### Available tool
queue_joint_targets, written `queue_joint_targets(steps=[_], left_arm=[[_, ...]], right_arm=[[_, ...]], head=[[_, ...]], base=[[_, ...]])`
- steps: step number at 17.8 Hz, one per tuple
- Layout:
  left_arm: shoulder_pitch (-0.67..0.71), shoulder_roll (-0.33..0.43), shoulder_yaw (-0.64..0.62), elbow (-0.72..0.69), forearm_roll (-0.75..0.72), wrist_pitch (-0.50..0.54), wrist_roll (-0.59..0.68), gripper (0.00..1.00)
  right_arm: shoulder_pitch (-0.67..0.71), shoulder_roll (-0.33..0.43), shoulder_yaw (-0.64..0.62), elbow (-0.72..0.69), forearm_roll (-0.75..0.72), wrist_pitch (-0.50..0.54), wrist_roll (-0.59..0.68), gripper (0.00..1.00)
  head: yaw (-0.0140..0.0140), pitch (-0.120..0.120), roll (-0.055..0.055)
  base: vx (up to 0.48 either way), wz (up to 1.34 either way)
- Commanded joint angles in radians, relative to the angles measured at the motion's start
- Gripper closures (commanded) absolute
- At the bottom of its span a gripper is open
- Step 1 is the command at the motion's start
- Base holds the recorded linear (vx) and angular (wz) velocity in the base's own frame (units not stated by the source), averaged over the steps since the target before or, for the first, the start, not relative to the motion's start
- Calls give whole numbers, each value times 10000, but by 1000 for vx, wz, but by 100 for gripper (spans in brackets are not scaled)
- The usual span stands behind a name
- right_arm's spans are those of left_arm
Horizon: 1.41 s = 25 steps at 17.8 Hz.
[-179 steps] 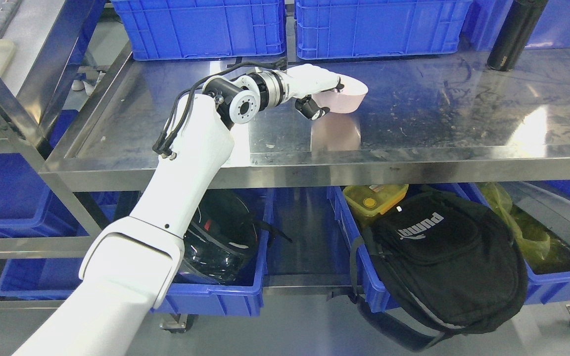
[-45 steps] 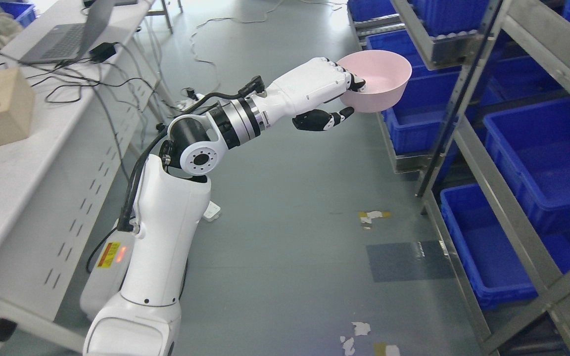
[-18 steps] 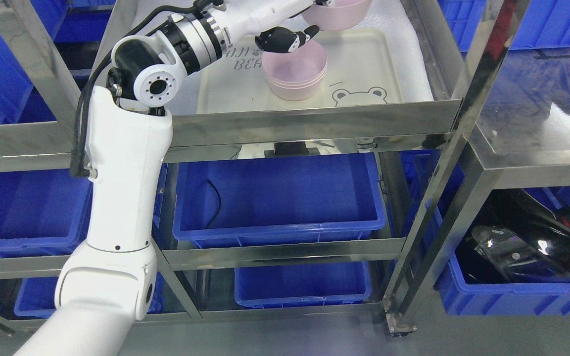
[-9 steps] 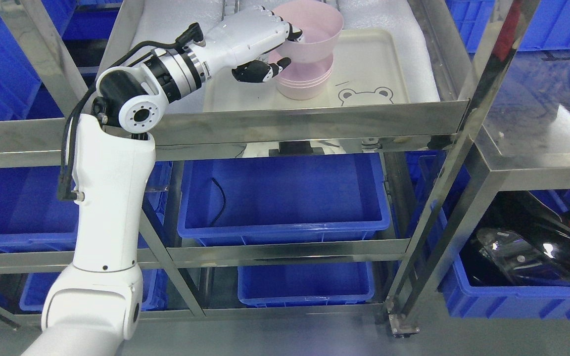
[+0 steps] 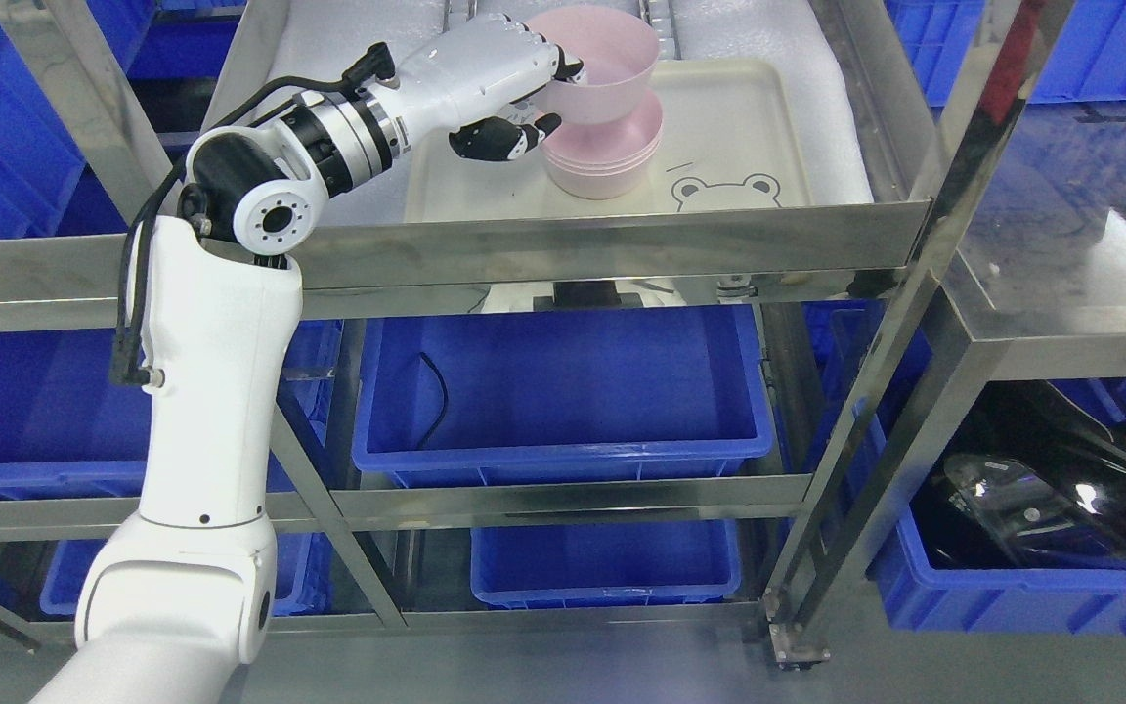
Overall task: Stack pink IKEA bowl on shelf middle layer
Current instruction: 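Lower the pink bowl onto the stacked bowls with the left hand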
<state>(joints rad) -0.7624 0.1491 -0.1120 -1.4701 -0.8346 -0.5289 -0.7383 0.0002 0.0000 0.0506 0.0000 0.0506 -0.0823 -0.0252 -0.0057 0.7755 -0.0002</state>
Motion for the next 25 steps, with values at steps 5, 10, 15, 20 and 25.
queue_joint_targets(steps=[5,10,15,20,25], left_arm=[[-46,-479,-552,419,-383,89,-11,92],[-107,-402,-445,389,-367,89,-42,91],[-107,-49,-46,328,-260,-18,-394,88],[-92,-110,0,312,-260,-49,-379,82],[-76,-49,31,328,-291,-156,-333,50]], right_arm=[[212,-175,0,-175,0,-6,-9,0],[212,-175,0,-175,0,-6,-9,0],[212,-175,0,-175,0,-6,-9,0],[212,-175,0,-175,0,-6,-9,0],[212,-175,0,-175,0,-6,-9,0]], head=[[0,0,0],[0,-1,0],[0,0,0],[0,-1,0],[0,-1,0]], base=[[-5,-12],[0,-5],[0,0],[0,0],[0,0]])
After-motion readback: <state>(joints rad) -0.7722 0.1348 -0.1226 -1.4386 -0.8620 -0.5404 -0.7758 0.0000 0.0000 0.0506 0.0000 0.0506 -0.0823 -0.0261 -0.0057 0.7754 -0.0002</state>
